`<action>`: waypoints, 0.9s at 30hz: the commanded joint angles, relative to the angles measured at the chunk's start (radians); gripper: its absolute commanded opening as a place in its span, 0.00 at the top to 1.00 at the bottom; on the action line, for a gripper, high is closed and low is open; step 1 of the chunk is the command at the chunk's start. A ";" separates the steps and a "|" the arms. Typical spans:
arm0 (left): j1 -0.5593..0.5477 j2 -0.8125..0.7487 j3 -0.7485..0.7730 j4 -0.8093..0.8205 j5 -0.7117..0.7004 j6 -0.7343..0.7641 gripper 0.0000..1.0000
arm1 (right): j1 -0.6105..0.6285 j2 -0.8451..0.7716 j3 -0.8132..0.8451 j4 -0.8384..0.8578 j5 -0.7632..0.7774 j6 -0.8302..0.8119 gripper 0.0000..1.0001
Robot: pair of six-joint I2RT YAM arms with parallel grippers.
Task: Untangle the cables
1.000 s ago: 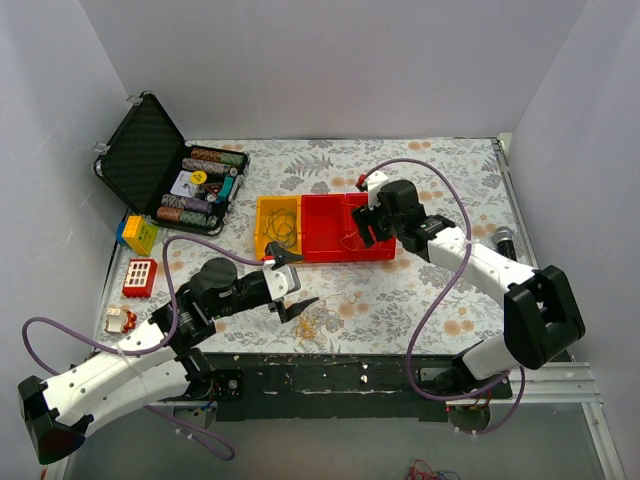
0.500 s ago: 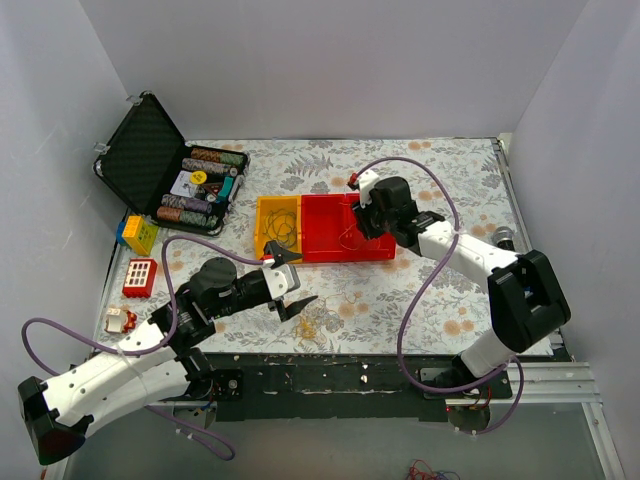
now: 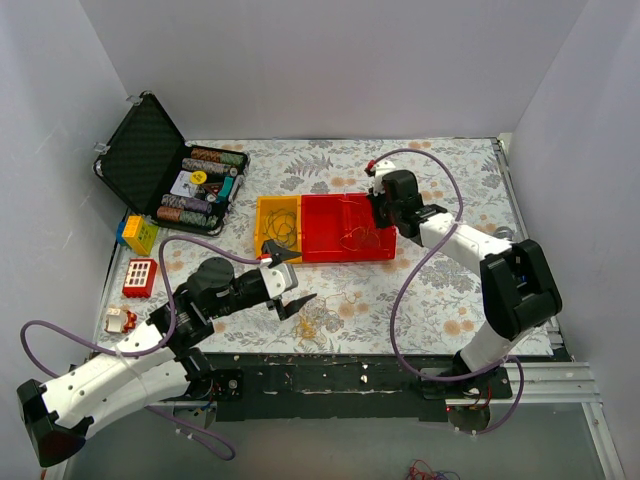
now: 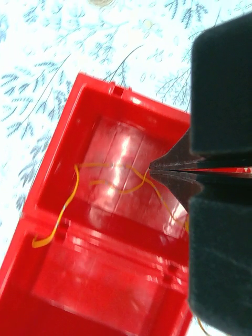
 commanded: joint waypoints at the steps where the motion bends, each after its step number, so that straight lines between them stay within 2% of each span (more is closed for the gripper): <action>1: 0.007 -0.017 0.014 0.003 0.000 0.005 0.14 | -0.013 0.029 0.054 -0.025 0.062 0.066 0.99; 4: 0.010 -0.019 0.016 -0.003 0.000 0.006 0.14 | -0.013 0.000 0.037 -0.036 -0.033 0.048 0.99; 5: 0.010 -0.019 0.016 -0.005 0.000 0.008 0.14 | -0.013 -0.026 0.019 -0.020 -0.073 0.028 0.93; 9: 0.010 -0.019 0.014 -0.002 0.001 0.011 0.14 | -0.011 -0.160 -0.085 0.049 -0.167 0.017 0.58; 11: 0.012 -0.019 0.014 -0.002 0.003 0.011 0.14 | -0.013 -0.221 -0.098 0.034 -0.164 0.046 0.45; 14: 0.012 -0.019 0.013 0.000 0.001 0.011 0.14 | -0.011 -0.269 -0.110 0.000 -0.204 0.104 0.21; 15: 0.012 -0.019 0.010 0.001 0.004 0.011 0.14 | -0.008 -0.284 -0.121 0.003 -0.217 0.138 0.17; 20: 0.012 -0.020 0.003 0.007 0.000 0.009 0.14 | 0.030 -0.280 -0.141 -0.003 -0.230 0.372 0.14; 24: 0.012 -0.020 0.003 0.010 0.004 0.008 0.14 | 0.085 -0.252 -0.145 0.010 -0.198 0.526 0.23; 27: 0.012 -0.020 0.005 0.009 0.006 0.006 0.14 | 0.108 -0.220 -0.106 0.000 -0.155 0.566 0.28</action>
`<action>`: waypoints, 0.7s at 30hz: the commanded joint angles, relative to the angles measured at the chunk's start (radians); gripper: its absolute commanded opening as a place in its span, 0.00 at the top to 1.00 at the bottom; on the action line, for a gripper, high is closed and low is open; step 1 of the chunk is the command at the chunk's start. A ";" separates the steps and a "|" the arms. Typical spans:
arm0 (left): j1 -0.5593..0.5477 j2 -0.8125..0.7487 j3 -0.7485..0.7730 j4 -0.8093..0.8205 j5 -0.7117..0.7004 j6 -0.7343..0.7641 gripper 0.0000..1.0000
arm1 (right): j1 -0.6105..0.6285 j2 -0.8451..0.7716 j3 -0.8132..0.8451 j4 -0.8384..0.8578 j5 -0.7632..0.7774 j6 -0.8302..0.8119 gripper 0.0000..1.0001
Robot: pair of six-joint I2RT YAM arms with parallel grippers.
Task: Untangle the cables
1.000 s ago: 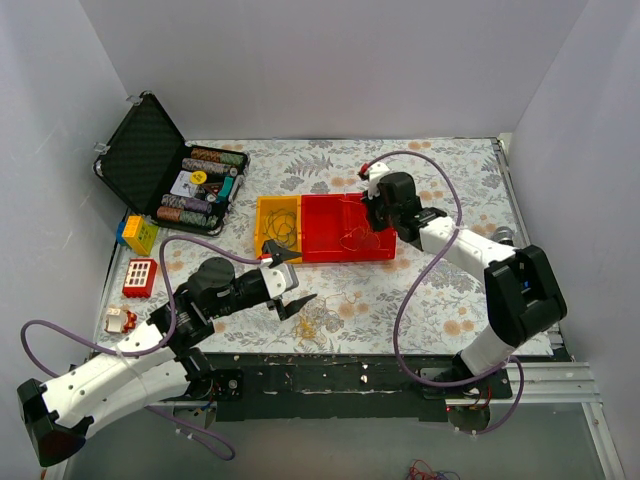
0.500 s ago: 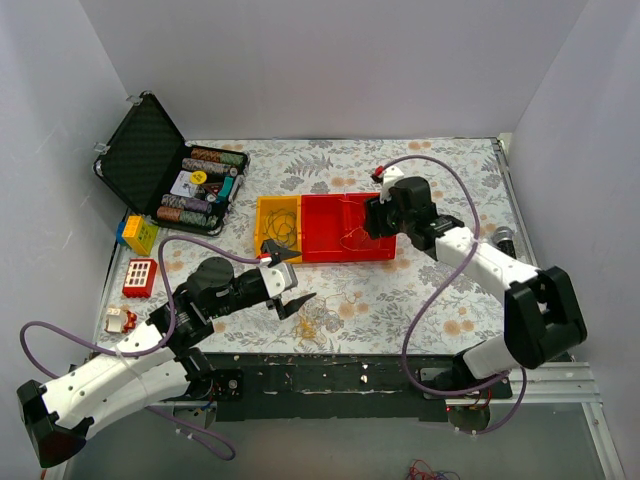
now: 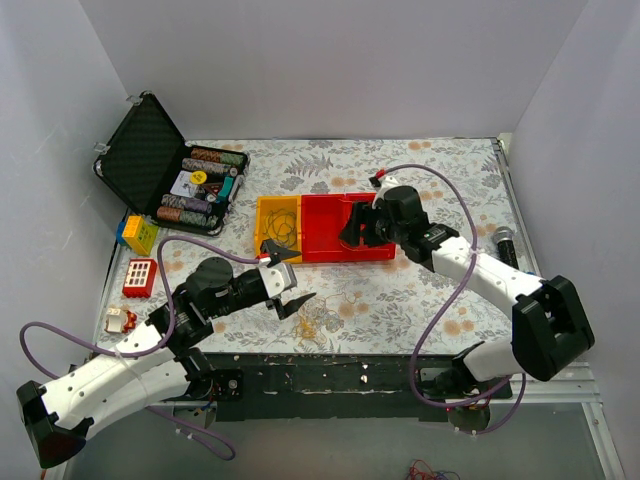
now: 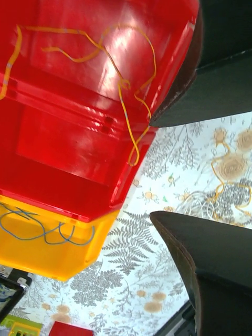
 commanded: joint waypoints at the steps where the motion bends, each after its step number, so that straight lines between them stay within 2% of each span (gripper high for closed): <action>1: 0.004 -0.014 0.008 0.011 0.005 0.006 0.14 | 0.035 0.046 0.050 0.000 0.051 0.154 0.29; 11: 0.018 -0.031 0.008 0.000 0.007 0.002 0.14 | 0.035 0.177 0.168 -0.040 0.103 0.189 0.38; 21: 0.023 -0.045 0.005 -0.005 0.001 0.001 0.14 | 0.035 0.228 0.193 -0.054 0.169 0.198 0.56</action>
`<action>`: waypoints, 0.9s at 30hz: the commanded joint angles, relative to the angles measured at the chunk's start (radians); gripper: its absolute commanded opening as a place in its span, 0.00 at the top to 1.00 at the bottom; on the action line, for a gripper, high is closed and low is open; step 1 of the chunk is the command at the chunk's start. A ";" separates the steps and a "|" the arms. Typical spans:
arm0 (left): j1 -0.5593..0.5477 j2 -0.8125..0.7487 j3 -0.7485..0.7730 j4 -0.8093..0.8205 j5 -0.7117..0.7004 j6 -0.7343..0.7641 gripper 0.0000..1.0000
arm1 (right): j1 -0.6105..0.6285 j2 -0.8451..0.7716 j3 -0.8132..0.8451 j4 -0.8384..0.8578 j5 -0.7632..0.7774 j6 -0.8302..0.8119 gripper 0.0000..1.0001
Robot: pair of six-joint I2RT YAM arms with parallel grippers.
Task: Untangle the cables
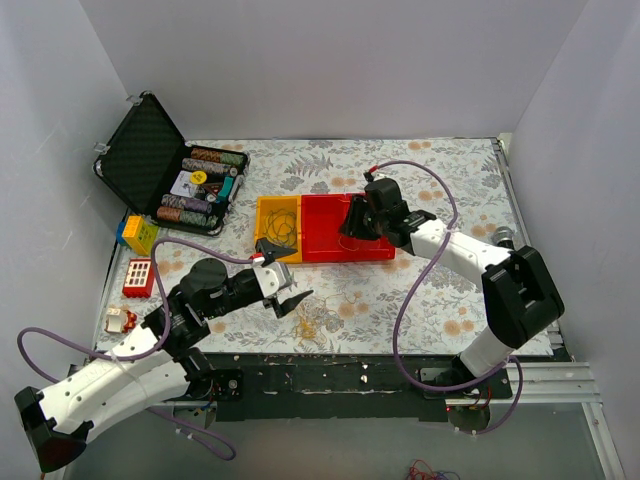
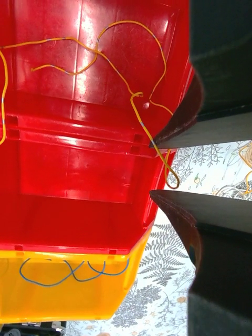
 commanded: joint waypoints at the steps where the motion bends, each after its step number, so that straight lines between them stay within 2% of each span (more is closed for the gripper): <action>1: 0.007 -0.018 0.005 -0.006 0.000 0.001 0.14 | 0.000 0.009 0.050 0.010 0.050 0.013 0.58; 5: 0.007 -0.024 0.000 -0.007 -0.001 -0.003 0.14 | 0.000 0.007 0.051 0.016 0.073 0.016 0.72; 11: 0.009 -0.027 -0.001 -0.012 0.000 -0.005 0.14 | 0.000 -0.020 0.047 0.015 0.113 0.015 0.98; 19: 0.011 -0.027 -0.003 -0.012 0.005 -0.005 0.14 | -0.066 -0.030 0.056 -0.011 0.151 -0.024 0.99; 27: 0.014 -0.022 0.007 -0.012 0.011 -0.008 0.15 | -0.118 0.130 0.153 -0.039 0.122 -0.056 0.99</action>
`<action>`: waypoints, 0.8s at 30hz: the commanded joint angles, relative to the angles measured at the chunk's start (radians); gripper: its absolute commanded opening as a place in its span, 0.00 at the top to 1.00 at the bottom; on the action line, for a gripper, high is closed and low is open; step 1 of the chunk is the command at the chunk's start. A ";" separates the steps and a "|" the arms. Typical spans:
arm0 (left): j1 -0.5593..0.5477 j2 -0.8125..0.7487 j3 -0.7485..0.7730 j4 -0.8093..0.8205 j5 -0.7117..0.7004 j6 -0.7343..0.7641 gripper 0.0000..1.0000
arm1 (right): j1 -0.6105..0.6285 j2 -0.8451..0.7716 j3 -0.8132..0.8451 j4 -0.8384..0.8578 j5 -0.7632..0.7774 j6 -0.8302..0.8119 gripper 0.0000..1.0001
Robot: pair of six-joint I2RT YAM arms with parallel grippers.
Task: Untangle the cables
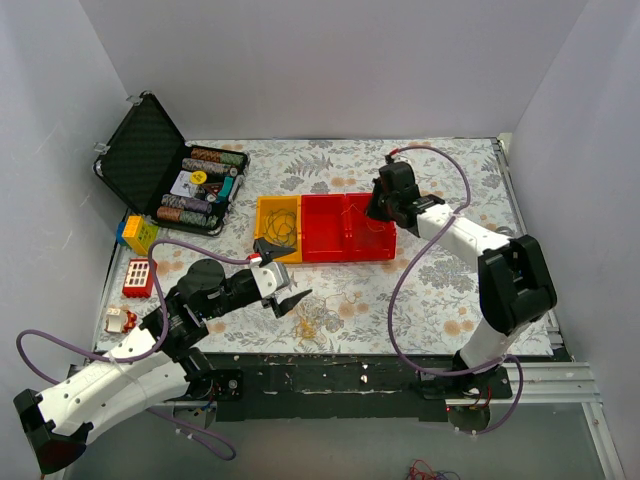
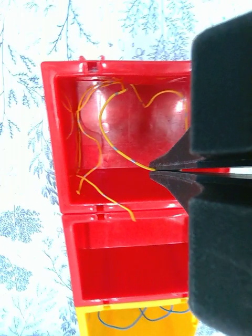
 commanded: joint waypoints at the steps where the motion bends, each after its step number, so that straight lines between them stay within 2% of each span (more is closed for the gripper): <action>1: 0.009 -0.008 0.007 -0.011 0.011 -0.004 0.15 | -0.006 0.098 0.089 -0.009 -0.006 -0.026 0.99; 13: 0.017 -0.003 0.016 -0.014 0.025 -0.009 0.15 | -0.001 0.252 0.179 -0.035 -0.092 0.011 0.98; 14: 0.017 -0.003 0.015 -0.013 0.025 -0.009 0.15 | -0.001 0.250 0.179 -0.041 -0.098 0.009 0.85; 16: 0.017 -0.003 0.016 -0.016 0.025 -0.009 0.15 | 0.000 0.232 0.176 -0.054 -0.100 0.004 0.69; 21: 0.017 -0.005 0.010 -0.016 0.026 -0.009 0.15 | -0.001 0.140 0.158 -0.109 -0.083 0.006 0.48; 24: 0.017 -0.002 0.010 -0.016 0.028 -0.008 0.15 | 0.002 0.079 0.126 -0.147 -0.085 0.015 0.44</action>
